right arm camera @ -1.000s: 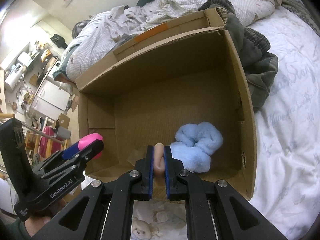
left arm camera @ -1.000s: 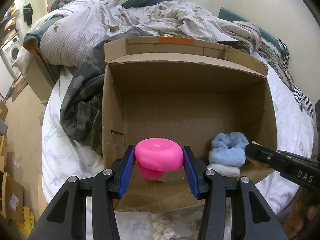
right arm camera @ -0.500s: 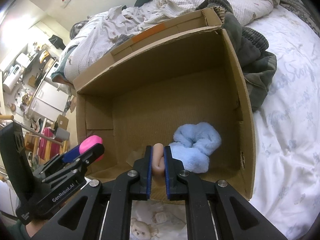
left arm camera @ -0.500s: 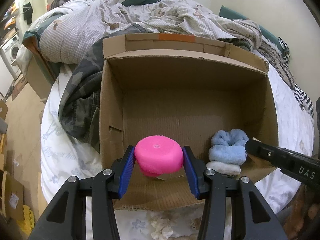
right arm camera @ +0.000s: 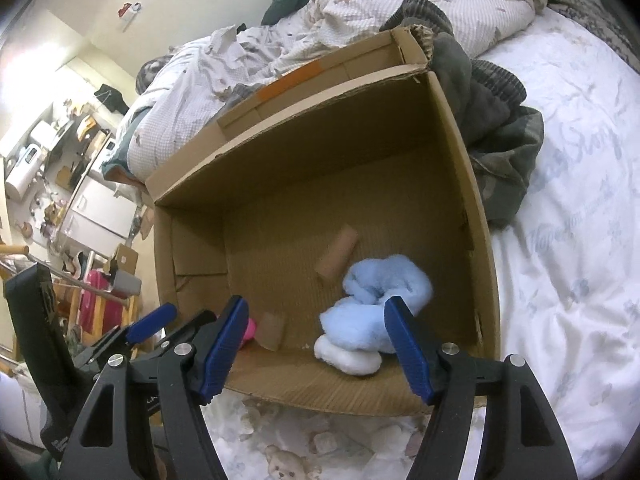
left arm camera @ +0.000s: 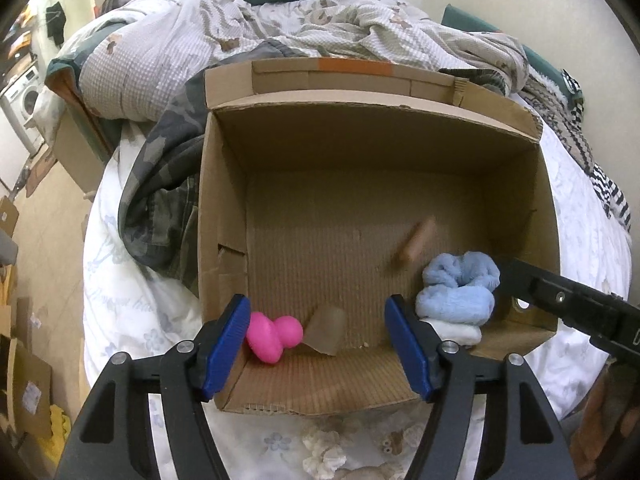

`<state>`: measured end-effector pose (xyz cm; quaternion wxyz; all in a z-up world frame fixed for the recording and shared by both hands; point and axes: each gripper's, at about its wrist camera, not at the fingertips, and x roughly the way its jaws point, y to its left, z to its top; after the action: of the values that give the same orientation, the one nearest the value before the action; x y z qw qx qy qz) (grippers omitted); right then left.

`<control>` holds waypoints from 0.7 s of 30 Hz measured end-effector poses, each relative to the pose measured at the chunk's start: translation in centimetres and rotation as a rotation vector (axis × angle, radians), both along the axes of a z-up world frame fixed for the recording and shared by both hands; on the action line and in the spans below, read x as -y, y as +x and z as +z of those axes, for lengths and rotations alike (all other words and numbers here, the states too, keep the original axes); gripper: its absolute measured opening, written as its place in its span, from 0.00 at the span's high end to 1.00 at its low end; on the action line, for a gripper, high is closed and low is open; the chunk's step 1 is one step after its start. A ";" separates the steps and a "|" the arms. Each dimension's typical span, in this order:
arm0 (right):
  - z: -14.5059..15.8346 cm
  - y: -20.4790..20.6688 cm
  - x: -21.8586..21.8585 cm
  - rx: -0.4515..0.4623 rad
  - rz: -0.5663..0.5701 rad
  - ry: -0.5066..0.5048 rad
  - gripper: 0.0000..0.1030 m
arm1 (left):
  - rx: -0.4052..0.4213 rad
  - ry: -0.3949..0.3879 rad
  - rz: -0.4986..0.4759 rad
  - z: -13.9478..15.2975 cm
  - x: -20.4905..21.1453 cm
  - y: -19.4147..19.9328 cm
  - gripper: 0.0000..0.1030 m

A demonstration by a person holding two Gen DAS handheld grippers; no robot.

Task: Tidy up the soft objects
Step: 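Open both grippers to drop the pink toy and tan cylinder in the box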

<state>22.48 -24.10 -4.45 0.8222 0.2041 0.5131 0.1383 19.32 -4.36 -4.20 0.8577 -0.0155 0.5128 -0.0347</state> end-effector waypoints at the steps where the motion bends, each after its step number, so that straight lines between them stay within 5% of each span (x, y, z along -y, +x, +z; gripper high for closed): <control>1: 0.0 0.0 -0.1 -0.002 0.002 -0.001 0.28 | -0.002 -0.003 0.002 0.0 0.0 0.0 0.35; 16: 0.9 -0.8 -0.7 0.024 -0.002 -0.079 0.27 | 0.032 -0.008 -0.005 1.0 -0.1 -0.8 0.35; 18: 1.4 -1.3 -0.8 0.045 -0.011 -0.111 0.21 | 0.039 -0.013 -0.003 1.3 -0.4 -1.1 0.35; 21: 1.8 -2.2 -0.7 0.059 -0.019 -0.113 0.00 | 0.046 -0.022 0.001 1.9 -0.8 -1.7 0.35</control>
<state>20.32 -23.45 -2.60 0.8485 0.1580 0.4935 0.1075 17.59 -3.52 -2.34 0.8690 -0.0244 0.4926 -0.0406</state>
